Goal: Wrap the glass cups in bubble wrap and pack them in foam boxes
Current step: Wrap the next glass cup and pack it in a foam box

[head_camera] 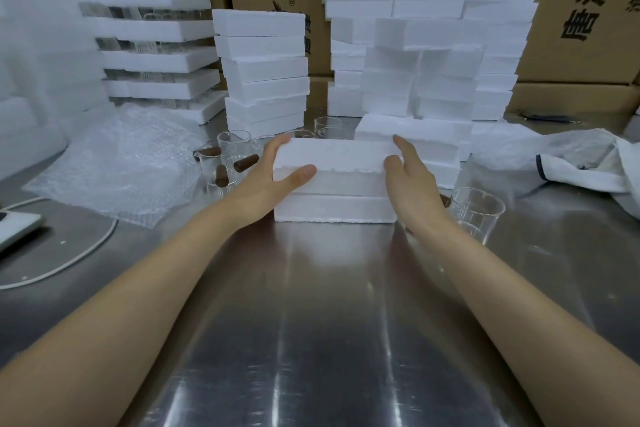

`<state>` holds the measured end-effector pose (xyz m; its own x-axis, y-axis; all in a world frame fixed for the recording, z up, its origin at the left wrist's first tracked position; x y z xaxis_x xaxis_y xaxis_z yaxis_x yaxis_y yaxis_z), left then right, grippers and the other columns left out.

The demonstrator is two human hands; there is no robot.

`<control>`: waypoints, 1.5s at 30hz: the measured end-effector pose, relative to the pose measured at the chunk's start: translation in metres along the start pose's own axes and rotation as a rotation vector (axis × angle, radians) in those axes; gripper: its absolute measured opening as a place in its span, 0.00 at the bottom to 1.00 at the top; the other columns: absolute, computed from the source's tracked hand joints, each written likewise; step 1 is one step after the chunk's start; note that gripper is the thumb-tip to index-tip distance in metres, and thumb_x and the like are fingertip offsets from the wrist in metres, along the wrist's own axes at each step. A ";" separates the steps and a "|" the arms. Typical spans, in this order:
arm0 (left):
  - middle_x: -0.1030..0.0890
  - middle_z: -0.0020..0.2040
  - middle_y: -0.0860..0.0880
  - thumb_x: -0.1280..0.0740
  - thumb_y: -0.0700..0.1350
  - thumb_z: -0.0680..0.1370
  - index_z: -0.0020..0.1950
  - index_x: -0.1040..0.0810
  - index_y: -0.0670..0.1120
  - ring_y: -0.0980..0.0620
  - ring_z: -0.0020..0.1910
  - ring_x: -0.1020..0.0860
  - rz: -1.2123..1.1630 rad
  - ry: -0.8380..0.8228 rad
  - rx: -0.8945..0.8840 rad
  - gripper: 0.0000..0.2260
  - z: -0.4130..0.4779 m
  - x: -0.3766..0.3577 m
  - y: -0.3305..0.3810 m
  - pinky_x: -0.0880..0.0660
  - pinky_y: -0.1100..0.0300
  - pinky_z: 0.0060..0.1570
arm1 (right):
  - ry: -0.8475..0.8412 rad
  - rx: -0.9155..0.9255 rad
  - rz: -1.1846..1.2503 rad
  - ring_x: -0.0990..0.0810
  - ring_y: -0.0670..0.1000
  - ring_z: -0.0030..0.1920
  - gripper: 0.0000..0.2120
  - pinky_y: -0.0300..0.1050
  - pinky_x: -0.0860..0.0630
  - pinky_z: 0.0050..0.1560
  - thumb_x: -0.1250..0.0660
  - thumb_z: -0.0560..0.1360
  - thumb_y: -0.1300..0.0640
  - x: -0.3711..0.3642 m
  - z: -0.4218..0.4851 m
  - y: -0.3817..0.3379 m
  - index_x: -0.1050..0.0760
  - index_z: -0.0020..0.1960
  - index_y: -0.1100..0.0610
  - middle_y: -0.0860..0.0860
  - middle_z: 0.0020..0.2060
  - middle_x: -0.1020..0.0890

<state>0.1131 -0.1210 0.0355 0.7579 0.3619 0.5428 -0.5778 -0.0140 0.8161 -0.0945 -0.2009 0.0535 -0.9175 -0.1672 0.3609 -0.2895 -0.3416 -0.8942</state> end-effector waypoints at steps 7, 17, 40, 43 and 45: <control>0.34 0.66 0.54 0.40 0.74 0.66 0.69 0.46 0.66 0.51 0.60 0.29 -0.004 -0.008 0.014 0.35 0.001 0.002 -0.005 0.33 0.62 0.50 | -0.005 0.040 -0.076 0.28 0.48 0.55 0.21 0.27 0.37 0.41 0.50 0.81 0.52 -0.002 0.005 0.004 0.35 0.73 0.48 0.52 0.62 0.26; 0.36 0.65 0.59 0.44 0.75 0.65 0.71 0.48 0.67 0.55 0.56 0.28 0.014 -0.040 0.073 0.36 0.000 0.003 -0.002 0.35 0.62 0.51 | 0.034 0.072 -0.098 0.35 0.54 0.68 0.21 0.41 0.40 0.59 0.48 0.80 0.51 -0.004 0.005 0.008 0.33 0.73 0.49 0.51 0.64 0.24; 0.18 0.56 0.45 0.35 0.53 0.77 0.55 0.22 0.47 0.47 0.55 0.20 -0.607 0.047 0.489 0.12 -0.006 -0.012 0.002 0.28 0.51 0.63 | -0.018 0.044 -0.105 0.28 0.56 0.59 0.21 0.56 0.31 0.65 0.48 0.81 0.52 0.000 0.003 0.001 0.32 0.72 0.48 0.52 0.61 0.24; 0.18 0.48 0.49 0.34 0.57 0.74 0.45 0.24 0.50 0.49 0.52 0.20 -0.480 0.126 0.528 0.11 -0.006 -0.008 -0.002 0.29 0.54 0.65 | -0.019 0.053 -0.092 0.31 0.52 0.52 0.21 0.58 0.28 0.63 0.48 0.80 0.52 0.001 0.003 0.001 0.32 0.71 0.48 0.53 0.63 0.24; 0.18 0.47 0.49 0.34 0.57 0.74 0.44 0.25 0.50 0.48 0.53 0.20 -0.517 0.113 0.532 0.11 -0.005 -0.010 -0.003 0.30 0.52 0.66 | -0.017 0.044 -0.079 0.28 0.54 0.54 0.20 0.57 0.28 0.63 0.47 0.80 0.51 0.001 0.003 0.001 0.31 0.71 0.47 0.52 0.63 0.24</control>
<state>0.1061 -0.1199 0.0264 0.8405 0.5380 0.0638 0.0896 -0.2542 0.9630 -0.0948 -0.2037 0.0536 -0.8875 -0.1538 0.4343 -0.3476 -0.3950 -0.8504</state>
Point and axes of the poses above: each hand's wrist, its own z-axis towards the middle knuckle, its own x-axis out of the back of the hand, y = z × x, the point moved 6 cm from there along z, towards the middle knuckle
